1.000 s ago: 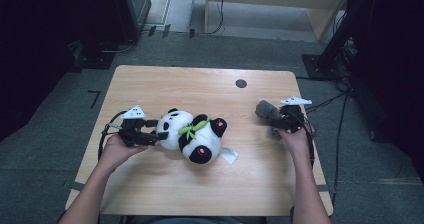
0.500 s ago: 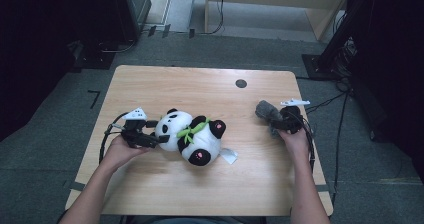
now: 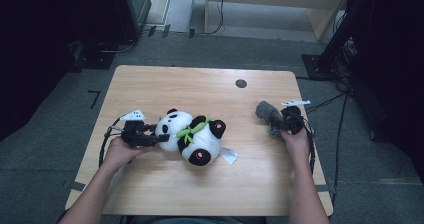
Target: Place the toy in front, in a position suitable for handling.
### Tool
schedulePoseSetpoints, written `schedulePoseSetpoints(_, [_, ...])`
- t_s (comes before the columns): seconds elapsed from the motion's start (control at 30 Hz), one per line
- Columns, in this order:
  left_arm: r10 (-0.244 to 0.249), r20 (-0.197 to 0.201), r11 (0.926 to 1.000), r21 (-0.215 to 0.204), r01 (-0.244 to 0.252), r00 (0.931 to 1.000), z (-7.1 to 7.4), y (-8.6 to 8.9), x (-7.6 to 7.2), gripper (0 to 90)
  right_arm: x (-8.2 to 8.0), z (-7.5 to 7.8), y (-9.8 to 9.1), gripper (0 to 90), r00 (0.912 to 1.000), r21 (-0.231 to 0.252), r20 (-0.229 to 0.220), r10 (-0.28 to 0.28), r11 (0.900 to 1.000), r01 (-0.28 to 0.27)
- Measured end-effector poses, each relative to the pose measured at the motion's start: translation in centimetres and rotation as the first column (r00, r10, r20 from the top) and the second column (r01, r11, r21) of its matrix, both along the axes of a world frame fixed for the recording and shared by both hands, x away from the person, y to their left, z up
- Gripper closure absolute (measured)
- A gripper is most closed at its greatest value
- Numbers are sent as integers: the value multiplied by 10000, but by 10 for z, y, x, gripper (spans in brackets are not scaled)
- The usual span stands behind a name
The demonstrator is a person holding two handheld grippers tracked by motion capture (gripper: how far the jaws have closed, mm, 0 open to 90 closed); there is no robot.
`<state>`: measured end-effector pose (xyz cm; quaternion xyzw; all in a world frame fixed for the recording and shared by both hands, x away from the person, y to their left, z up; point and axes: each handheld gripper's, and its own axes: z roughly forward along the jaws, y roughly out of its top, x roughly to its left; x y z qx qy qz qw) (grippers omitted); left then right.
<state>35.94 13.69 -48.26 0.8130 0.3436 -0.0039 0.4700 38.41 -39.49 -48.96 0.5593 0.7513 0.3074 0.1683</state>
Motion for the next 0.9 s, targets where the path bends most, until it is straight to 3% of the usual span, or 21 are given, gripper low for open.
schedulePoseSetpoints(0.27, [476,-257,9988,129,-473,9985,5,-11,-6,404,-4,15,-3,754,9993,609,185,-330,9976,318])
schedulePoseSetpoints(0.43, [792,-173,9968,114,-790,9967,5,-23,-13,401,-7,34,9,752,9995,910,297,-91,9958,64])
schedulePoseSetpoints(0.53, [771,-36,9970,108,-771,9970,4,-25,-13,381,-9,40,18,752,9993,867,342,154,9961,-183])
schedulePoseSetpoints(0.63, [667,-42,9978,30,-667,9978,3,-23,-12,333,-15,48,38,753,9970,701,435,638,9953,-667])
schedulePoseSetpoints(0.7, [402,202,9991,114,-405,9990,3,-22,-13,301,-16,50,47,753,9959,633,455,779,9947,-807])
schedulePoseSetpoints(0.9, [13,400,9997,255,-23,9992,8,-21,-15,224,-17,54,56,751,9943,623,503,935,9934,-966])
